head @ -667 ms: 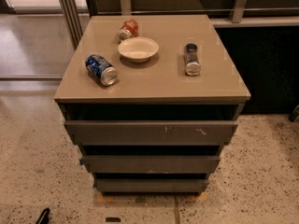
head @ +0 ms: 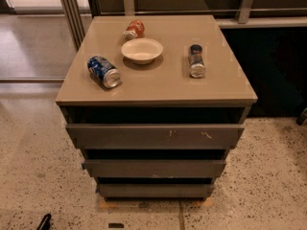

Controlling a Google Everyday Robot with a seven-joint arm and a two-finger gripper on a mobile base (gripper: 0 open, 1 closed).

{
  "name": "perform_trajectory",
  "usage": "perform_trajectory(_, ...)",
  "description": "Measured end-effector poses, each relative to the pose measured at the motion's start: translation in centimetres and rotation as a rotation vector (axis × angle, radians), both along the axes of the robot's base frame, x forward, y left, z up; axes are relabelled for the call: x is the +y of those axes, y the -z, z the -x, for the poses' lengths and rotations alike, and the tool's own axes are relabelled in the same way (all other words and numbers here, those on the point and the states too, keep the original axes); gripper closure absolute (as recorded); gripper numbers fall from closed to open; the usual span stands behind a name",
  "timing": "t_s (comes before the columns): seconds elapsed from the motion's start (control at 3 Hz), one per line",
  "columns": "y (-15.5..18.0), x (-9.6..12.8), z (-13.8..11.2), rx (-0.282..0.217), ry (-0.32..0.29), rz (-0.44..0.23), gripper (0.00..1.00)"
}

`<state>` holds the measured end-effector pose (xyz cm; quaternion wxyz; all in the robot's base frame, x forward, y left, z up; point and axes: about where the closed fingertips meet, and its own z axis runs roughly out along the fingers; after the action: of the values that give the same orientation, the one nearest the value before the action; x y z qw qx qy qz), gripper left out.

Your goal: Open middle drawer

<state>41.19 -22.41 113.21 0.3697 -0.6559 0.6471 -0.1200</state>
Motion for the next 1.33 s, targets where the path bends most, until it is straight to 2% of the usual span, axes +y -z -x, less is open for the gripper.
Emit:
perform_trajectory(0.33, 0.7, 1.6, 2.7, -0.025, 0.141, -0.188, 0.0)
perform_trajectory(0.67, 3.6, 2.8, 2.8, -0.026, 0.269, -0.326, 0.0)
perform_trajectory(1.0, 8.1, 4.3, 1.3, 0.02, 0.377, -0.437, 0.0)
perform_trajectory(1.33, 12.2, 5.2, 0.2, 0.076, 0.43, -0.48, 0.0)
